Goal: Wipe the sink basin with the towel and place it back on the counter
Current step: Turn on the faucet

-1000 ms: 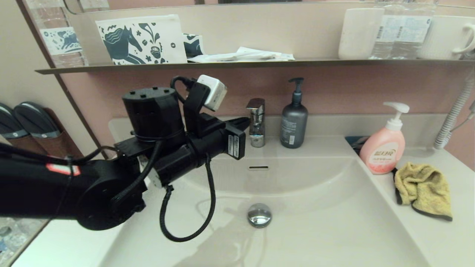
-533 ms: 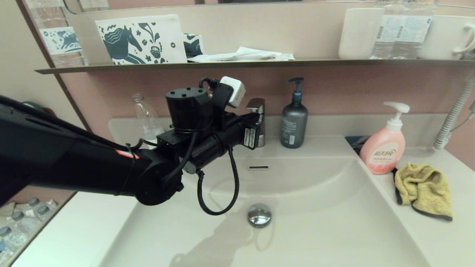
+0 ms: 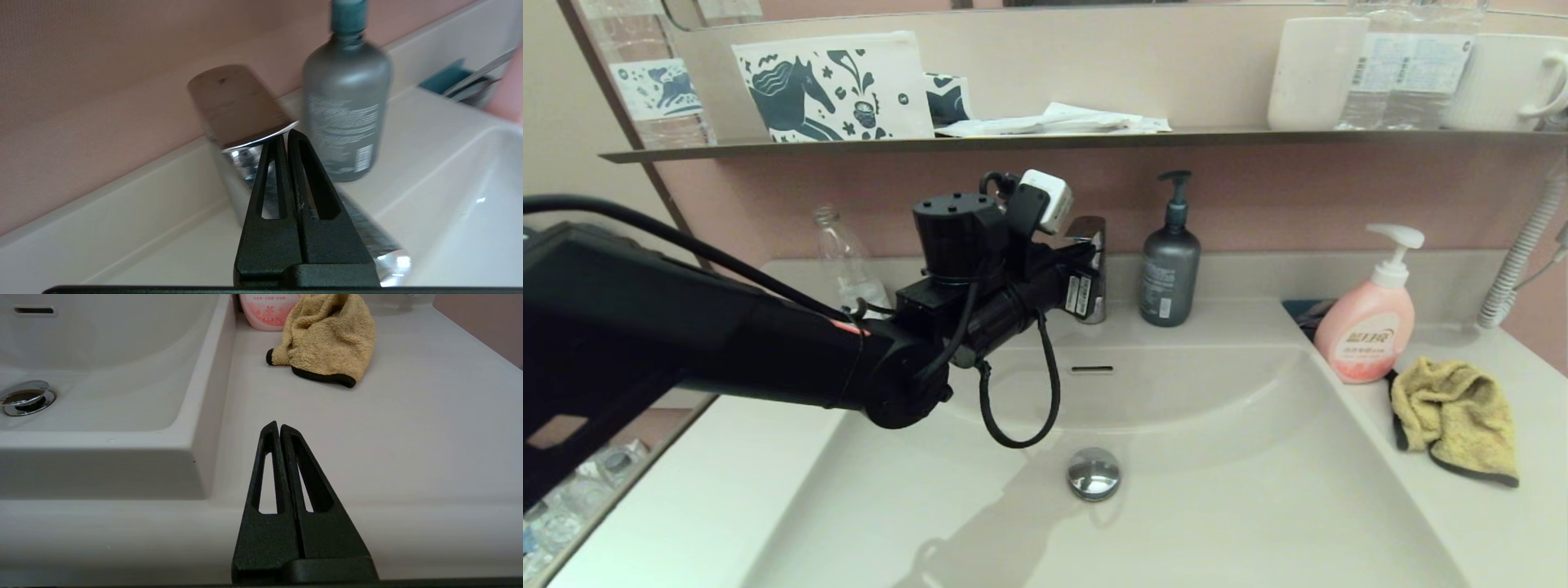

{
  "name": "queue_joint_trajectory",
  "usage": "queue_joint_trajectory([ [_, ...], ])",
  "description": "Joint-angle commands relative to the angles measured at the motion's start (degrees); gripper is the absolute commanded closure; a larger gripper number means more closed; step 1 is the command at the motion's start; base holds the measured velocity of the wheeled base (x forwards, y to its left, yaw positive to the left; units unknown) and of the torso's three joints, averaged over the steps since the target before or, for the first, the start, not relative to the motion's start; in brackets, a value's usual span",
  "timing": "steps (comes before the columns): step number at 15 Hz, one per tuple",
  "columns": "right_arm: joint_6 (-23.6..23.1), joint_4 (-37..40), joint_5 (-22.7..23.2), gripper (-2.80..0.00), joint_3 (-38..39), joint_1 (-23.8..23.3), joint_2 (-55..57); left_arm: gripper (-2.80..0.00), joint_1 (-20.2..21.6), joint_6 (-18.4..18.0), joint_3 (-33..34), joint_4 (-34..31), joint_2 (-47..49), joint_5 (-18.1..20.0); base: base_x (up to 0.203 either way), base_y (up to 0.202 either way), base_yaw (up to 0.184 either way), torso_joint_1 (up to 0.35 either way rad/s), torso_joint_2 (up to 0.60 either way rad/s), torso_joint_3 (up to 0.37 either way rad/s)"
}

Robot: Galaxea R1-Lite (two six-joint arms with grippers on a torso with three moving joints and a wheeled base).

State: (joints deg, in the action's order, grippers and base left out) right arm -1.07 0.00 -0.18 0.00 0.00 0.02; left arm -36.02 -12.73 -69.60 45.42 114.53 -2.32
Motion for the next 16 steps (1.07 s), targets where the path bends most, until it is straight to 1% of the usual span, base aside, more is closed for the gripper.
queue_joint_trajectory([
  [1,0.0,-0.1,0.0,0.0,0.0,0.0,0.0,0.0,0.3,-0.2,-0.4,0.3,0.1,0.0,0.0,0.0,0.0,0.0,0.0,0.0],
  [5,0.0,0.0,0.0,0.0,0.0,0.0,0.0,0.0,0.2,-0.2,-3.7,0.2,0.2,-0.3,0.0,0.0,0.0,0.0,0.0,0.0],
  [8,-0.1,0.0,0.0,0.0,0.0,0.0,0.0,0.0,0.1,-0.2,-5.0,0.1,-0.2,-0.7,0.0,0.0,0.0,0.0,0.0,0.0],
  [14,-0.1,0.0,0.0,0.0,0.0,0.0,0.0,0.0,-1.2,-0.3,-4.7,0.0,-0.4,-2.4,0.0,0.0,0.0,0.0,0.0,0.0],
  [16,0.0,-0.1,0.0,0.0,0.0,0.0,0.0,0.0,-1.3,-0.3,-2.8,0.1,-1.0,-2.9,0.0,0.0,0.0,0.0,0.0,0.0],
])
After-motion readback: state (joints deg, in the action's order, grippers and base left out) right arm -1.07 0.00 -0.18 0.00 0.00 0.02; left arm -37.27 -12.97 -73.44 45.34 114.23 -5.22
